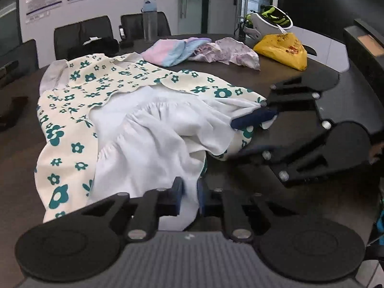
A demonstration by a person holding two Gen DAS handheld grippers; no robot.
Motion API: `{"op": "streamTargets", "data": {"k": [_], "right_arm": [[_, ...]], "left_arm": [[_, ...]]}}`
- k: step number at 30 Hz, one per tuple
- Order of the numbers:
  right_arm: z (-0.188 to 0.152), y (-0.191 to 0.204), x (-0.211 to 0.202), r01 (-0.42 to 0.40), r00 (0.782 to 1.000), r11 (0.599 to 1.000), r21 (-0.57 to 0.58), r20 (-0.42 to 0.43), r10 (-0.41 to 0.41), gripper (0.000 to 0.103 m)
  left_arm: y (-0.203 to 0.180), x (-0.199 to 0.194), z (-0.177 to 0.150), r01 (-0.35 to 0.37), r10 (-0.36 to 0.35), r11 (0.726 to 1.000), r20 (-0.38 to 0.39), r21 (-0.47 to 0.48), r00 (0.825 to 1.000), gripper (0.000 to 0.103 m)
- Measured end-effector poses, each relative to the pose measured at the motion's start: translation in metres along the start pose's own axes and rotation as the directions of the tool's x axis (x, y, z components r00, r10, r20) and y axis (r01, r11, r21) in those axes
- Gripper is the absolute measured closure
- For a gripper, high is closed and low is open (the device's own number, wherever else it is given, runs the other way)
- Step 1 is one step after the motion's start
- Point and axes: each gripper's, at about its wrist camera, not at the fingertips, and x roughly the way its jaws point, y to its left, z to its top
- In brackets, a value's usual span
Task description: Fold clothes
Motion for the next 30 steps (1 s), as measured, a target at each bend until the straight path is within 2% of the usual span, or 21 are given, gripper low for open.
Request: {"op": "streamTargets", "data": {"k": [3, 4, 7, 9, 11, 14, 19, 23, 26, 27, 28, 29, 30], "right_arm": [[0.005, -0.003, -0.006, -0.039, 0.998, 0.999, -0.021, 0.044, 0.040, 0.062], [0.006, -0.003, -0.004, -0.050, 0.998, 0.999, -0.020, 0.041, 0.050, 0.060], [0.006, -0.001, 0.005, -0.075, 0.997, 0.997, -0.015, 0.010, 0.075, 0.064], [0.003, 0.000, 0.008, -0.129, 0.992, 0.992, -0.014, -0.017, 0.128, 0.074], [0.000, -0.002, 0.008, -0.163, 0.986, 0.986, 0.012, -0.016, 0.164, 0.091], [-0.004, -0.009, 0.007, -0.177, 0.984, 0.979, 0.105, -0.006, 0.179, 0.102], [-0.024, -0.017, -0.019, -0.225, 0.973, 0.963, 0.145, -0.014, 0.229, 0.103], [-0.039, -0.016, -0.047, -0.316, 0.947, 0.930, 0.186, -0.004, 0.322, 0.103], [-0.049, -0.010, -0.064, -0.341, 0.937, 0.922, 0.182, -0.008, 0.348, 0.101], [-0.052, -0.009, -0.068, -0.341, 0.937, 0.922, 0.182, -0.016, 0.349, 0.098], [-0.053, -0.009, -0.073, -0.347, 0.934, 0.921, 0.180, -0.029, 0.357, 0.092], [-0.052, -0.009, -0.078, -0.349, 0.934, 0.922, 0.169, -0.020, 0.357, 0.080], [-0.050, -0.008, -0.084, -0.348, 0.936, 0.924, 0.157, 0.009, 0.351, 0.073]], "left_arm": [[0.000, -0.006, -0.002, 0.038, -0.038, 0.999, -0.008, 0.034, 0.999, 0.099], [0.000, -0.008, -0.003, 0.045, -0.044, 0.998, -0.012, 0.048, 0.999, 0.099], [0.008, -0.011, -0.005, 0.050, -0.048, 0.998, -0.034, 0.038, 0.998, 0.100], [0.017, -0.021, -0.010, 0.062, -0.062, 0.998, -0.026, 0.008, 0.998, 0.100], [0.026, -0.029, -0.016, 0.071, -0.072, 0.997, -0.019, -0.027, 0.997, 0.100], [0.034, -0.038, -0.022, 0.081, -0.082, 0.996, -0.022, -0.048, 0.996, 0.100], [0.030, -0.054, -0.040, 0.109, -0.109, 0.994, -0.020, 0.026, 0.994, 0.100], [0.026, -0.078, -0.065, 0.171, -0.171, 0.980, -0.010, 0.105, 0.985, 0.100], [0.033, -0.099, -0.081, 0.165, -0.167, 0.983, 0.022, 0.081, 0.986, 0.100], [0.036, -0.106, -0.085, 0.162, -0.165, 0.985, 0.037, 0.062, 0.986, 0.100], [0.037, -0.114, -0.088, 0.192, -0.195, 0.979, 0.049, 0.064, 0.980, 0.098], [0.037, -0.123, -0.091, 0.230, -0.234, 0.971, 0.060, 0.071, 0.970, 0.098], [0.036, -0.131, -0.091, 0.246, -0.254, 0.965, 0.098, 0.087, 0.962, 0.096]]}}
